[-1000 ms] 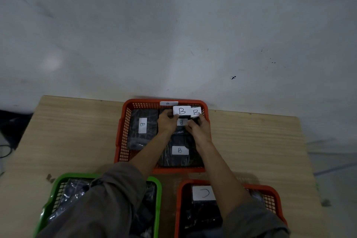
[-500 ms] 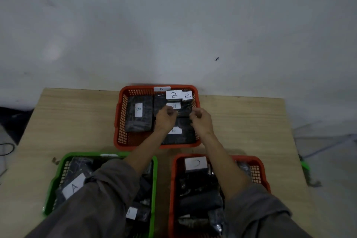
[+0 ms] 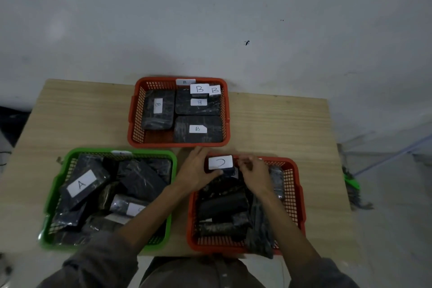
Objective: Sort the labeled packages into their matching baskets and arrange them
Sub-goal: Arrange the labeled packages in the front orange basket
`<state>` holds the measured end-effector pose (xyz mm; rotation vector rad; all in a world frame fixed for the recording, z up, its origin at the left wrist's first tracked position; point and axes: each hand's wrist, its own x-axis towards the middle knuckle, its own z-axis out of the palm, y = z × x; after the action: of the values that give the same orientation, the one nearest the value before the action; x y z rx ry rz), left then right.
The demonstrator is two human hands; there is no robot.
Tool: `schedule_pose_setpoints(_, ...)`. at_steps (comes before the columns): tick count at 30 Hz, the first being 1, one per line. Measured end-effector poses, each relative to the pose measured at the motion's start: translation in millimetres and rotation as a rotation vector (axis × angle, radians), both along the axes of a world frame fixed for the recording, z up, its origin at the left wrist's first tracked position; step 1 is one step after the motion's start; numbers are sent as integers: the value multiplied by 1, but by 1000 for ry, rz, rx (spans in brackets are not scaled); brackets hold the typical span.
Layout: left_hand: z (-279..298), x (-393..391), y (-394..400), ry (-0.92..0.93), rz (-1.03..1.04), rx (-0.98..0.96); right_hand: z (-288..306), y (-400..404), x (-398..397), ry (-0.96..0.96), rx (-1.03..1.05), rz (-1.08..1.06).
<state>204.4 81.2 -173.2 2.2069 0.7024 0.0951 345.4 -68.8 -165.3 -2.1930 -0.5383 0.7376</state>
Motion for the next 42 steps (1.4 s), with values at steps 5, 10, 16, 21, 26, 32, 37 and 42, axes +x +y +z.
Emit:
schedule_pose_setpoints(5, -5, -13, -16, 68, 14, 96, -9, -33, -12, -46, -70, 3)
schedule_pose_setpoints(10, -12, -29, -33, 6, 153, 141, -10, -58, -18, -33, -123, 53)
schedule_pose_setpoints(16, -19, -35, -56, 113, 104, 167, -6, -62, -19, -129, -195, 131)
schedule_pose_setpoints(21, -18, -25, -58, 301, 117, 184, -7, -45, -21, -358, -353, 365)
schedule_pose_setpoints(26, -16, -20, -57, 234, 156, 61, -11, -18, -31, -141, -129, 304)
schedule_pose_setpoints(32, -14, -22, -47, 111, 261, -95, -22, 1, -26, -34, -14, 152)
schedule_pose_setpoints(37, -15, -14, -47, 48, 208, -162, -25, -31, -10, -10, 148, -144)
schedule_pose_setpoints(42, -24, -2, -59, 103, 181, -65, -26, -80, -7, -78, 146, -427)
